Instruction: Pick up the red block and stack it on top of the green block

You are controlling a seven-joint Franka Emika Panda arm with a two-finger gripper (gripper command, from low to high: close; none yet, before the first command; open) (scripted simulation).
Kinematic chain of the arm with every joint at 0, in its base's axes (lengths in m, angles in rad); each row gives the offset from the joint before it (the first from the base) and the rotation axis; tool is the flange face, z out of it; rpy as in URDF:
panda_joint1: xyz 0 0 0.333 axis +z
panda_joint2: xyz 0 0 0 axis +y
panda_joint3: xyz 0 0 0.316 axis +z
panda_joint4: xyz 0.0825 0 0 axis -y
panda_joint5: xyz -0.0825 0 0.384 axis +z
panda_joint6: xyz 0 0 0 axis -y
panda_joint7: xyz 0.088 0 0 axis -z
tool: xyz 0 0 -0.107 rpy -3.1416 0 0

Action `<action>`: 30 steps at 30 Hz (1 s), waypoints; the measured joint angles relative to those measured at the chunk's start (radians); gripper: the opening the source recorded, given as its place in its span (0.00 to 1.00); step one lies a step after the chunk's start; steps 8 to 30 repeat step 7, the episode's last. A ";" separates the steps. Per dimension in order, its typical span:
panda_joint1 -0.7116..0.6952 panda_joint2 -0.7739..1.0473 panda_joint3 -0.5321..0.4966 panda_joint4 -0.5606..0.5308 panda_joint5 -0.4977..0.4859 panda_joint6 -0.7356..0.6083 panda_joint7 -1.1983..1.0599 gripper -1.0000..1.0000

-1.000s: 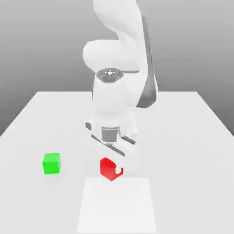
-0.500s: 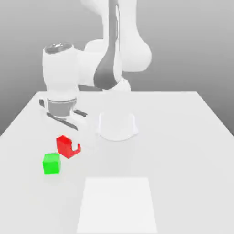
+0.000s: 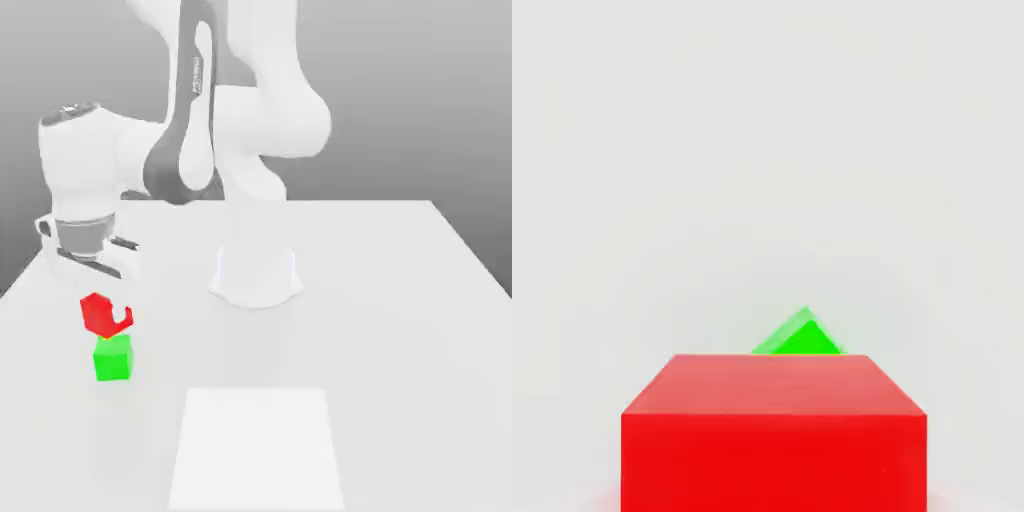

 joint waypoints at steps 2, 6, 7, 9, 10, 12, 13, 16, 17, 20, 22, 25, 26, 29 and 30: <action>0.010 0.041 -0.004 -0.001 0.030 0.041 -0.020 0.00; 0.016 0.118 0.004 -0.006 0.079 0.119 -0.054 1.00; 0.016 0.118 0.004 -0.006 0.079 0.119 -0.054 1.00; 0.016 0.118 0.004 -0.006 0.079 0.119 -0.054 1.00; 0.016 0.118 0.004 -0.006 0.079 0.119 -0.054 1.00; 0.016 0.118 0.004 -0.006 0.079 0.119 -0.054 1.00; 0.016 0.118 0.004 -0.006 0.079 0.119 -0.054 1.00; 0.016 0.118 0.004 -0.006 0.079 0.119 -0.054 1.00; 0.016 0.118 0.004 -0.006 0.079 0.119 -0.054 1.00; 0.016 0.118 0.004 -0.006 0.079 0.119 -0.054 1.00; 0.016 0.118 0.004 -0.006 0.079 0.119 -0.054 1.00; 0.016 0.118 0.004 -0.006 0.079 0.119 -0.054 1.00; 0.016 0.118 0.004 -0.006 0.079 0.119 -0.054 1.00; 0.016 0.118 0.004 -0.006 0.079 0.119 -0.054 1.00; 0.016 0.118 0.004 -0.006 0.079 0.119 -0.054 1.00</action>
